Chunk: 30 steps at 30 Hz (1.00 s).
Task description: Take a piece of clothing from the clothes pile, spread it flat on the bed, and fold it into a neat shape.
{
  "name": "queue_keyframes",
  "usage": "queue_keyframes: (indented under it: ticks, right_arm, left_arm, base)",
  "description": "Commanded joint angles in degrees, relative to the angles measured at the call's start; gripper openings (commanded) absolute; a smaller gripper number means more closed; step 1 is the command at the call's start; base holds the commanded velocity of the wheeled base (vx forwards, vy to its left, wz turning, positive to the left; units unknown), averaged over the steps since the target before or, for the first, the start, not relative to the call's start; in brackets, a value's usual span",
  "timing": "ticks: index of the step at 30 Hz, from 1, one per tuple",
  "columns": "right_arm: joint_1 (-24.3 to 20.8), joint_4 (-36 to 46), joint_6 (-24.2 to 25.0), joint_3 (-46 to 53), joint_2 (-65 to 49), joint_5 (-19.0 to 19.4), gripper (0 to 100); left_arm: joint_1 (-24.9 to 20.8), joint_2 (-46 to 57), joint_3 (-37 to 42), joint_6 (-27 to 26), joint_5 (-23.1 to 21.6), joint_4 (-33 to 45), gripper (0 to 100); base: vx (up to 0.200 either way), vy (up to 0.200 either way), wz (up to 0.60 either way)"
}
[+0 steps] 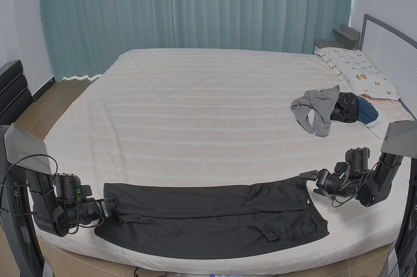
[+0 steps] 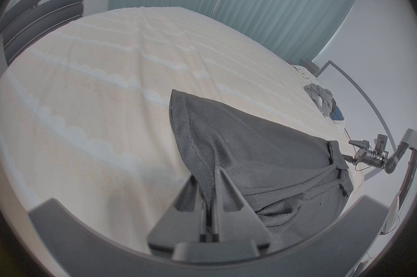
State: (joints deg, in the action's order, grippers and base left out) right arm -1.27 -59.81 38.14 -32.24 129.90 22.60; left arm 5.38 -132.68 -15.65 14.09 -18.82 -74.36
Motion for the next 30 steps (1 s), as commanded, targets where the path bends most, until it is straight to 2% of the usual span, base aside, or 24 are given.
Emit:
queue_keyframes:
  ticks: [1,6,12,26,30]
  right_arm:
    - [0.0,0.0,0.0,-0.1,-0.1,0.1,100]
    - [0.0,0.0,0.0,-0.1,-0.1,0.1,100]
    - [0.1,0.0,0.0,-0.1,-0.2,0.1,100]
    - [-0.1,0.0,1.3,-0.7,-0.2,0.1,100]
    - [-0.1,0.0,1.3,-0.7,-0.1,0.1,100]
  left_arm:
    - [0.1,0.3,-0.1,0.0,0.0,-0.1,0]
    - [0.1,0.3,-0.2,0.1,-0.1,-0.1,0]
    - [0.0,0.3,-0.1,0.2,-0.1,-0.1,0]
    - [0.0,-0.6,-2.0,1.6,0.1,-3.2,0]
    - [-0.3,0.0,-2.3,5.3,0.0,-3.2,0]
  base:
    - [0.0,0.0,0.0]
    - [0.0,0.0,0.0]
    - [-0.2,0.0,0.0]
    - [0.0,0.0,0.0]
    - [0.0,0.0,0.0]
